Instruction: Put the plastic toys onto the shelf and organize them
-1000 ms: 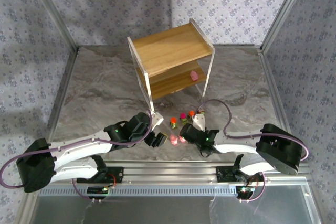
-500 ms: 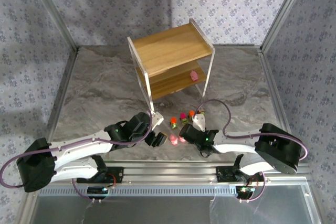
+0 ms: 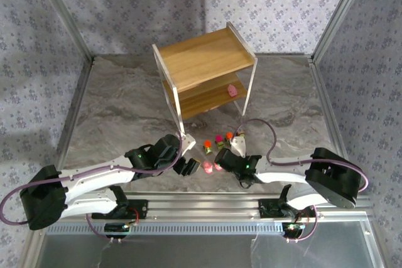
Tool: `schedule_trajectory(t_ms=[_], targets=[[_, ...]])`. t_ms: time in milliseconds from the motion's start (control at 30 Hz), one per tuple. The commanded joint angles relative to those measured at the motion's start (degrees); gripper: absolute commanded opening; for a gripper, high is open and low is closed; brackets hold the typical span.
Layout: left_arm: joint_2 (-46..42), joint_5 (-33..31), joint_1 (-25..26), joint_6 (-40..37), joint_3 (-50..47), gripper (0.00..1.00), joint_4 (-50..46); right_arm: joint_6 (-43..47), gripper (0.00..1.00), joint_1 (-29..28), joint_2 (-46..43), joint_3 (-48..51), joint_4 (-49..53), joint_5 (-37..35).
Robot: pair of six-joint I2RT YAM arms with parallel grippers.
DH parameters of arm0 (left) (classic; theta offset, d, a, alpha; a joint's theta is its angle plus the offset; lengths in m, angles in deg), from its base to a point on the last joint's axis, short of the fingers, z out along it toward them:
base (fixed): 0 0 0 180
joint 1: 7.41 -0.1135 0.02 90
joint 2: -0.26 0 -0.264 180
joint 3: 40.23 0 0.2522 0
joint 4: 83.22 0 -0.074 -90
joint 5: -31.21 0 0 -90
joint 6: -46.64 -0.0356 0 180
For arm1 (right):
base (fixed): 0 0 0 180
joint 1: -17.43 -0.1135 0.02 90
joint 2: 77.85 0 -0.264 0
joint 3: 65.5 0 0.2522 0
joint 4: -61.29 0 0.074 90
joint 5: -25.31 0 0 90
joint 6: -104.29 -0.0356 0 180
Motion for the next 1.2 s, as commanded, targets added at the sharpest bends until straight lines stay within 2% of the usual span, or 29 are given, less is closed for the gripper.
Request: schedule_trajectory(t_ms=[0, 1167], targets=[[0.0, -0.9, 0.4, -1.0, 1.8, 0.86, -1.0, 0.5, 0.34, -0.4, -1.4, -1.7, 2.7, -0.6], [-1.7, -4.5, 0.4, -1.0, 1.4, 0.86, -1.8, 8.2, 0.31, 0.8, -14.5, -9.5, 15.9, -1.3]])
